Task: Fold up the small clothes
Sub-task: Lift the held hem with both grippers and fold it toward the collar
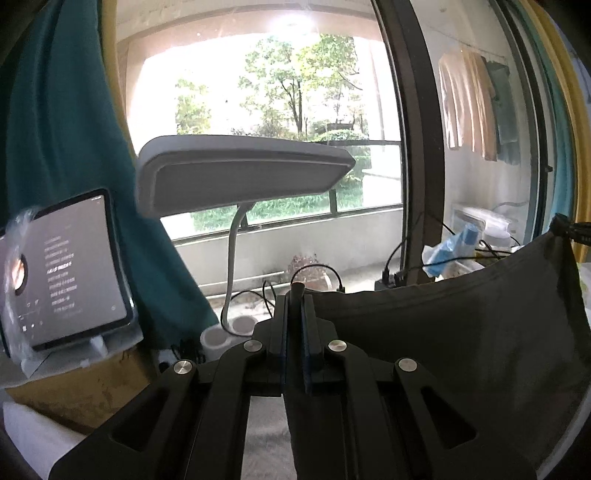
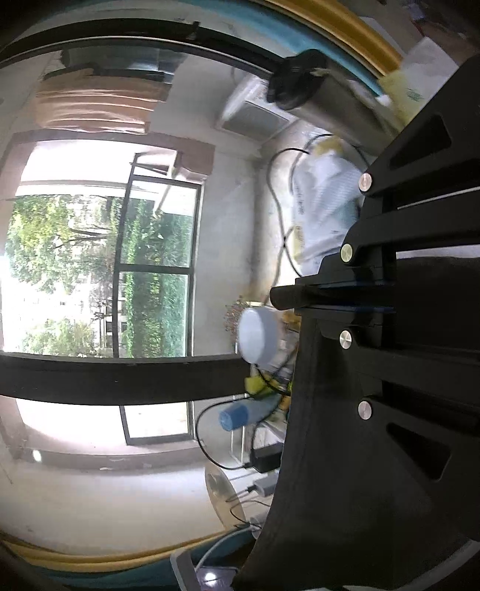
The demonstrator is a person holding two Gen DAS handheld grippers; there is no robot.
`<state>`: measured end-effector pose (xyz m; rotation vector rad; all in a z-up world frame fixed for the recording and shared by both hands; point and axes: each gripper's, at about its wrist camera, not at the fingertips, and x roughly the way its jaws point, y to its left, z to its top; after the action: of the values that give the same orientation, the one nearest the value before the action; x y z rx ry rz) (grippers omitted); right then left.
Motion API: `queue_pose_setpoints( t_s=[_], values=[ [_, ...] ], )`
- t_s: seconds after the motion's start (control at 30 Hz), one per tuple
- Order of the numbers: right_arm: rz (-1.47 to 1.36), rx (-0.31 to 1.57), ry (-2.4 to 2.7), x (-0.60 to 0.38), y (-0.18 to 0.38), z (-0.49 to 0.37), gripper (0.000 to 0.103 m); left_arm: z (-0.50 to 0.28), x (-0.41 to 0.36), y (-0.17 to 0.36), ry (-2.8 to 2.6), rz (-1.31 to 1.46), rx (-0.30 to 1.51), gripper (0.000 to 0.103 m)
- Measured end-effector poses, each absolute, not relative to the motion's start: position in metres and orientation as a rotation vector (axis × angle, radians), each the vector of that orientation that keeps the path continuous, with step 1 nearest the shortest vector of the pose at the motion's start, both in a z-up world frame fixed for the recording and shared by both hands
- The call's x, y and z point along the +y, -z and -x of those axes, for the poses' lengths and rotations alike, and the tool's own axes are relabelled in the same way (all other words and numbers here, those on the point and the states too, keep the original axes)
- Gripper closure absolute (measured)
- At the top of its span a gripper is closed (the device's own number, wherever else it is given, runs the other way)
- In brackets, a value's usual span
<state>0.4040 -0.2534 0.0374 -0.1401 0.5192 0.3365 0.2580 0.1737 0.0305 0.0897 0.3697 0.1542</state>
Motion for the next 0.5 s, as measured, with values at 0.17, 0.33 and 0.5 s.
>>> queue_pose_setpoints(
  t_s=[0.17, 0.33, 0.5],
  values=[
    [0.148, 0.56, -0.314, -0.248, -0.014, -0.414, 0.097, -0.277, 0.172, -0.014, -0.152, -0.095, 0.4, 0.096],
    [0.125, 0.618, -0.288, -0.251, 0.017, -0.423, 0.097, -0.295, 0.176, 0.011, -0.148, -0.077, 0.461, 0.096],
    [0.108, 0.644, -0.264, -0.256, 0.03, -0.426, 0.097, -0.305, 0.181, 0.034, -0.17, -0.108, 0.526, 0.096]
  ],
)
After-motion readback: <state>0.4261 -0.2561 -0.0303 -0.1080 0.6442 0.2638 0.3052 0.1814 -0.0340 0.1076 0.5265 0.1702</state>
